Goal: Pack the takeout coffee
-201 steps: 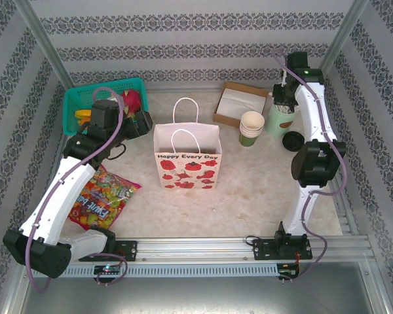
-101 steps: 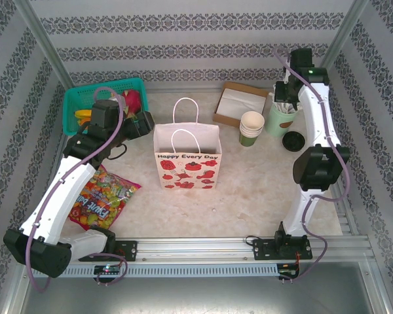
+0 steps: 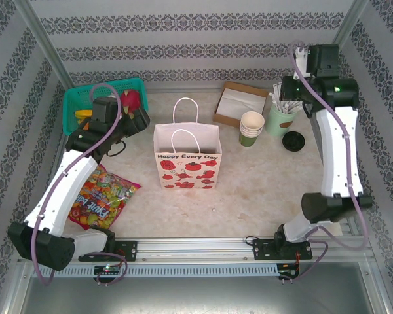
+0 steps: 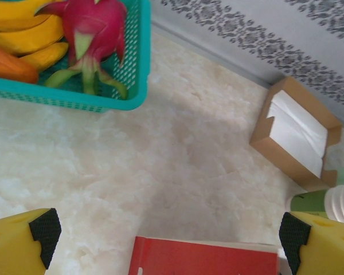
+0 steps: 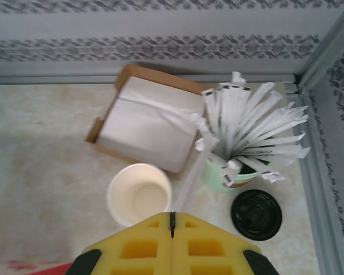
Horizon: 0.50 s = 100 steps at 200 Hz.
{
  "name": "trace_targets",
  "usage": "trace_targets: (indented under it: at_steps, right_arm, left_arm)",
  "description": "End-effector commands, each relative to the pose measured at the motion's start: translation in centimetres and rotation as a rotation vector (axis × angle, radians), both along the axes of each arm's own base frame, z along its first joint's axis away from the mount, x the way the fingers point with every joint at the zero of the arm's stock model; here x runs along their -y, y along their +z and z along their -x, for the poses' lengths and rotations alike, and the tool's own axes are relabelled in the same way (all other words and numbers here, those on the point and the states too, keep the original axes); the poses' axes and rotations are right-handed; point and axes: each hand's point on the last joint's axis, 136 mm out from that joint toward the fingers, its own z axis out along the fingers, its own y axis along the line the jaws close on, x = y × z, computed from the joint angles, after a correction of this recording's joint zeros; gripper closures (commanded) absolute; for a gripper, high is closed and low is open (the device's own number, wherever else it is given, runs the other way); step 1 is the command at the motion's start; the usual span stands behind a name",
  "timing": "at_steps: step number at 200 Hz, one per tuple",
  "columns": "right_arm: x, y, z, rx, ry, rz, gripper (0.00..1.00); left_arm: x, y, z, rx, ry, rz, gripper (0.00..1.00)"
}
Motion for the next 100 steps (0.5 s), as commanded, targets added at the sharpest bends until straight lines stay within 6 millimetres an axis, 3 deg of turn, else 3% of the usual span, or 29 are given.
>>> trace_targets:
  at_steps: [1,60,100]
  right_arm:
    - [-3.7,1.3,4.6,-0.016,0.165,-0.090,1.00]
    - [-10.8,7.6,14.2,0.104,0.494,-0.307,1.00]
    - [-15.0,9.6,16.7,0.120,0.661,-0.370,1.00]
  left_arm:
    - [-0.7,-1.4,0.2,-0.068,0.040,0.007,0.00]
    - [-0.8,-3.5,0.8,-0.157,0.040,-0.012,0.00]
    - [-0.4,-3.9,0.9,-0.171,0.028,0.008,0.00]
